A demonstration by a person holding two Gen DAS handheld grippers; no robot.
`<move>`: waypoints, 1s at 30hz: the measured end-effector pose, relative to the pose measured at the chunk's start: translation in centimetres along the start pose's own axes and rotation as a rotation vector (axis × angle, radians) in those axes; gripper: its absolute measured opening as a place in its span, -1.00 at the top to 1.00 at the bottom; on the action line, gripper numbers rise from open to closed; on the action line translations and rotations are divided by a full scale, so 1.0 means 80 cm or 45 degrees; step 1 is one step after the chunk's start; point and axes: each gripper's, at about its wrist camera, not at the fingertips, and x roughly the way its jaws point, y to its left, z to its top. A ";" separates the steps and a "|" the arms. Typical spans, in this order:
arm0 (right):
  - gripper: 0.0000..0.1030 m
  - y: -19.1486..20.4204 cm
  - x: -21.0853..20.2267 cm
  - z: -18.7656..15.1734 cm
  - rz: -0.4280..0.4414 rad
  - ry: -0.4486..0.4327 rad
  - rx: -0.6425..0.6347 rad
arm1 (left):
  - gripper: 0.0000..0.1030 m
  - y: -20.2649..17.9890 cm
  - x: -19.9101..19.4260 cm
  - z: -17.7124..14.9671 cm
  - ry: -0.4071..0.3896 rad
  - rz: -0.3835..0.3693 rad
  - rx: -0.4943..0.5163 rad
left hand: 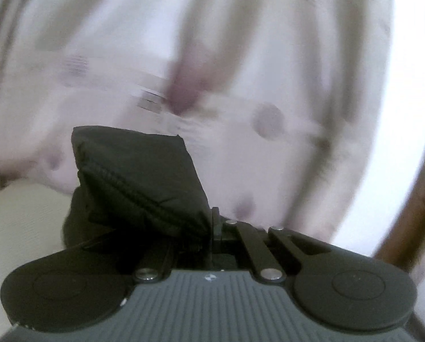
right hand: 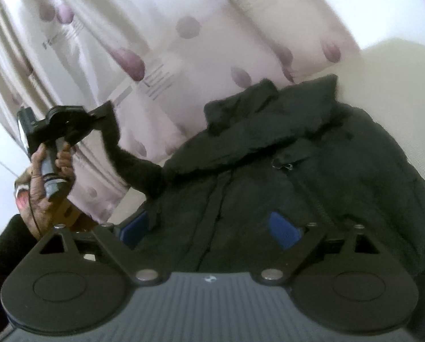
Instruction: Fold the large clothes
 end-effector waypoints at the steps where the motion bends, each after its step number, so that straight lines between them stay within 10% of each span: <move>1: -0.81 -0.005 -0.002 -0.001 0.000 -0.008 0.009 | 0.94 -0.015 0.009 -0.009 0.019 -0.022 0.026; 16: -0.82 -0.059 -0.023 0.004 -0.006 -0.057 0.099 | 0.83 -0.107 0.127 -0.139 0.253 -0.093 0.303; 22: -0.82 -0.073 -0.017 0.004 -0.010 -0.045 0.134 | -0.95 -0.128 0.108 -0.177 0.145 -0.131 0.538; 30: -0.82 -0.071 -0.011 0.014 -0.001 -0.050 0.137 | -1.00 -0.135 0.045 -0.200 0.025 -0.354 0.592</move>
